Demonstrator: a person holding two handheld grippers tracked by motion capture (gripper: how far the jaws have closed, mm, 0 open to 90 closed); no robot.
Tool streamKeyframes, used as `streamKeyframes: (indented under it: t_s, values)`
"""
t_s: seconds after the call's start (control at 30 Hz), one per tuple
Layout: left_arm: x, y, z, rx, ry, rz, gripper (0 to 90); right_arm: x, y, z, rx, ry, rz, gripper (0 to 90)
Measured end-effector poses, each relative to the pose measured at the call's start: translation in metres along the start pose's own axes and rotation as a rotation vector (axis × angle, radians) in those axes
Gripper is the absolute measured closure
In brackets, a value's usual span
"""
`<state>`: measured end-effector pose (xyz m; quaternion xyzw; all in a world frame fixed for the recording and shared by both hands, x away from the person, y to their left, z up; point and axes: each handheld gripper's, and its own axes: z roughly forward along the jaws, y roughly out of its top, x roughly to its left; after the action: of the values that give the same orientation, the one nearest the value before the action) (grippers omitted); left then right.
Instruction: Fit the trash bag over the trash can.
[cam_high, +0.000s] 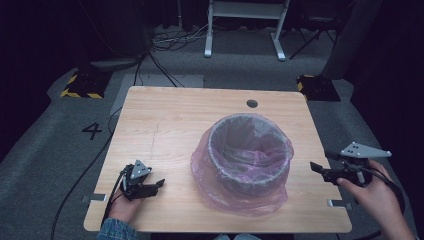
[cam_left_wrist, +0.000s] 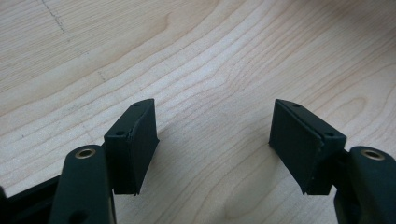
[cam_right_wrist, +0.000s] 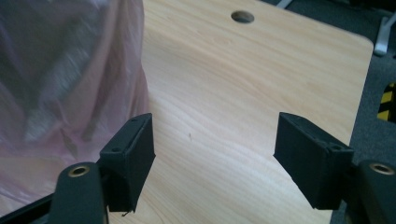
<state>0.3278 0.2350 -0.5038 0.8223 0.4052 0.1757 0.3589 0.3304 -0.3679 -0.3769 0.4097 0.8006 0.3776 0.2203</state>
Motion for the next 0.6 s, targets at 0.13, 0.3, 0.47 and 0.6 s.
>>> streamKeyframes:
  t_s: [0.13, 0.3, 0.47, 0.6]
  values:
    - [0.0, 0.0, 0.0, 0.0, 0.0, 0.0, 32.1, -0.001, -0.019, 0.01, 0.009, -0.008, 0.026, 29.0]
    - [0.0, 0.0, 0.0, 0.0, -0.001, -0.001, 32.1, 0.0, -0.041, 0.023, 0.009, -0.015, 0.066, 29.1]
    - [0.0, 0.0, 0.0, -0.003, 0.0, -0.004, 31.9, 0.004, -0.057, 0.033, -0.02, -0.03, 0.09, 29.0]
    - [0.0, 0.0, 0.0, -0.003, 0.0, -0.004, 32.0, 0.007, -0.068, 0.042, -0.021, -0.031, 0.112, 29.0]
